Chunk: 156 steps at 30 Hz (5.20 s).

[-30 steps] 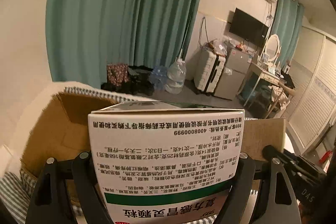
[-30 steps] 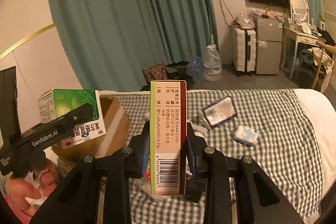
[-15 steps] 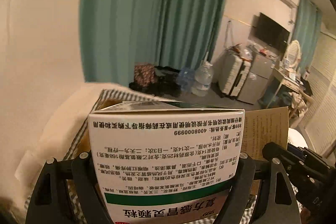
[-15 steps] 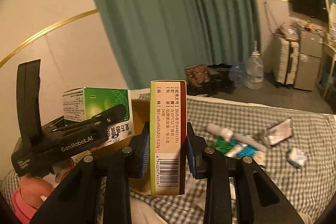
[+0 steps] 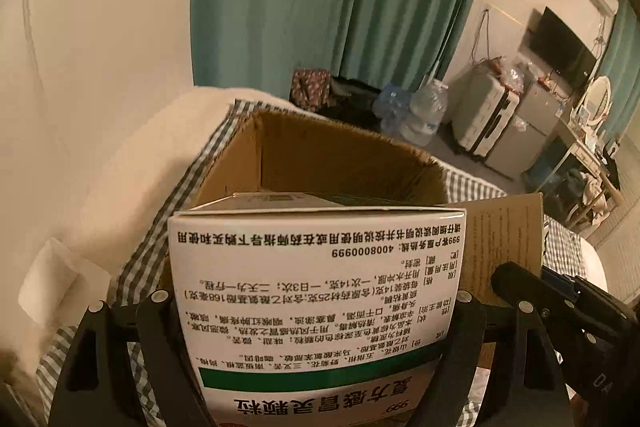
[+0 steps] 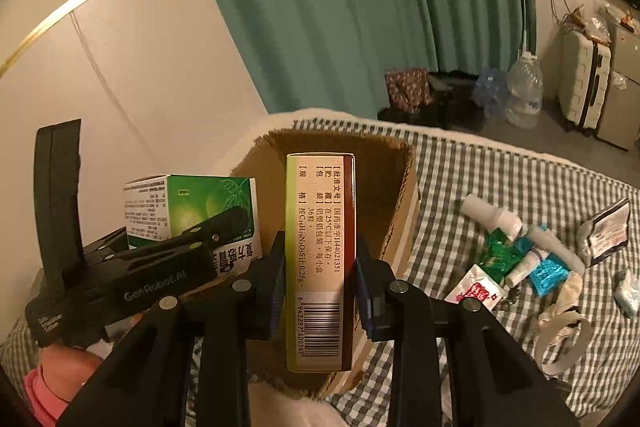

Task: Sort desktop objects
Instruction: 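Carry both medicine boxes over the open cardboard box with both tools, then open both tools to drop the medicine boxes into the cardboard box, then move both tools back over the items on the bedspread, then grasp the white tape roll with the left tool while the right tool grasps the blue tissue pack, then carry the tape roll and tissue pack over the cardboard box with both tools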

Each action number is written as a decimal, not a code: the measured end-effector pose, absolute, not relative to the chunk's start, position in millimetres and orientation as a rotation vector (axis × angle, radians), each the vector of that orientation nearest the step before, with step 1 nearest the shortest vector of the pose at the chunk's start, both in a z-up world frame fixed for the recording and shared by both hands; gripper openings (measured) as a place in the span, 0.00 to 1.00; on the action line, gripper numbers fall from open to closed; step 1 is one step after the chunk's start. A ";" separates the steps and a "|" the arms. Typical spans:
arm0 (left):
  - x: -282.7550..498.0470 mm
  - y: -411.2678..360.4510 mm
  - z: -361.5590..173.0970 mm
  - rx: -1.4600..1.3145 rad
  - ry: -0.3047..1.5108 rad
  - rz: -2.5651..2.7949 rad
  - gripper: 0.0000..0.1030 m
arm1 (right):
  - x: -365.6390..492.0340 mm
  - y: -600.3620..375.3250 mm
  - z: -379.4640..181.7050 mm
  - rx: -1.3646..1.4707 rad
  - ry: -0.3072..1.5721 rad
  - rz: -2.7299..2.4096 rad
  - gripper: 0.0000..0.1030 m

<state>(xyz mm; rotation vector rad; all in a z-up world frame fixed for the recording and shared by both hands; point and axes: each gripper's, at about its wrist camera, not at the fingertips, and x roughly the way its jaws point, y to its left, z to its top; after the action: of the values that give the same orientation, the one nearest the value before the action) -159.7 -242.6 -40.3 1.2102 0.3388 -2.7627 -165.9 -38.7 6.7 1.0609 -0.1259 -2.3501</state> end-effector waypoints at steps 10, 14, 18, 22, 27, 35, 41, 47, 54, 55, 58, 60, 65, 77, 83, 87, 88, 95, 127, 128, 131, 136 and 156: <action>-157.9 -251.4 -47.0 1.214 0.365 -2.670 0.89 | -176.5 -39.2 4.0 1.028 -0.191 -2.351 0.39; -151.2 -251.6 -38.2 1.174 0.364 -2.656 0.93 | -172.1 -33.9 11.5 1.002 -0.201 -2.374 0.46; -142.6 -244.7 -24.6 1.131 0.332 -2.672 0.97 | -166.5 -26.9 18.4 0.990 -0.209 -2.390 0.46; -134.3 -229.4 -6.2 1.085 0.311 -2.715 0.99 | -156.1 -15.7 31.4 0.959 -0.211 -2.425 0.46; -120.2 -199.4 15.8 1.022 0.305 -2.792 1.00 | -138.1 10.0 51.7 0.906 -0.213 -2.490 0.51; -95.8 -136.4 38.3 0.890 0.299 -2.909 1.00 | -97.0 79.4 87.5 0.725 -0.241 -2.674 0.99; -80.0 -99.7 42.1 0.770 0.417 -2.963 1.00 | -60.4 128.0 105.5 0.644 -0.023 -2.948 1.00; -75.3 -61.3 31.7 0.784 0.356 -3.032 1.00 | -54.1 191.0 81.7 0.697 -0.291 -2.956 1.00; -89.2 -16.3 -12.4 0.987 0.193 -3.032 1.00 | -60.3 247.4 52.9 0.796 -0.435 -3.009 1.00; -91.9 -10.1 -20.1 1.011 0.174 -3.024 1.00 | -63.0 252.7 46.5 0.838 -0.446 -3.006 1.00; -102.3 6.6 -40.3 1.089 0.118 -3.006 1.00 | -75.2 276.2 20.5 1.017 -0.567 -2.966 1.00; -109.7 16.8 -52.4 1.142 0.093 -3.004 1.00 | -84.1 287.0 4.4 1.078 -0.612 -2.922 1.00; -130.1 53.3 -85.2 1.277 0.022 -3.004 1.00 | -100.8 309.7 -24.2 1.174 -0.640 -2.915 1.00; -180.3 133.8 -161.6 1.576 -0.082 -2.965 1.00 | -176.0 335.6 -99.9 1.447 -0.587 -2.870 0.94; -200.9 141.1 -189.0 1.626 -0.133 -2.882 1.00 | -207.0 339.6 -123.2 1.519 -0.573 -2.846 0.94; -208.6 139.1 -198.0 1.635 -0.115 -2.864 1.00 | -225.7 345.6 -139.3 1.572 -0.607 -2.831 0.94; -211.0 139.2 -199.2 1.645 -0.101 -2.866 1.00 | -229.4 345.7 -141.1 1.582 -0.600 -2.830 0.94; -218.7 137.5 -207.2 1.779 -0.060 -2.846 0.84 | -254.3 343.3 -163.6 1.677 -0.568 -2.783 0.94; -156.6 103.8 -73.6 1.409 0.032 -3.015 0.84 | -135.0 299.3 -25.0 1.244 -0.524 -2.851 0.72; -153.8 103.5 -67.8 1.389 0.036 -3.024 0.84 | -127.3 296.5 -18.2 1.225 -0.521 -2.852 0.72; -141.8 97.4 -47.4 1.318 0.062 -3.057 0.84 | -107.2 288.0 3.8 1.173 -0.485 -2.865 0.72; -122.6 90.0 -20.1 1.233 0.084 -3.092 0.84 | -84.1 269.7 28.6 1.108 -0.425 -2.873 0.72; -103.7 14.2 26.5 1.020 0.216 -3.043 0.84 | -59.9 202.8 88.9 0.957 -0.218 -2.877 0.72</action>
<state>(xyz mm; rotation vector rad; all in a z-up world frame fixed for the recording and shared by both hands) -103.7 14.2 26.5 1.0201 0.2163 -3.0427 -59.9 202.8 88.9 0.9572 -0.2181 -2.8772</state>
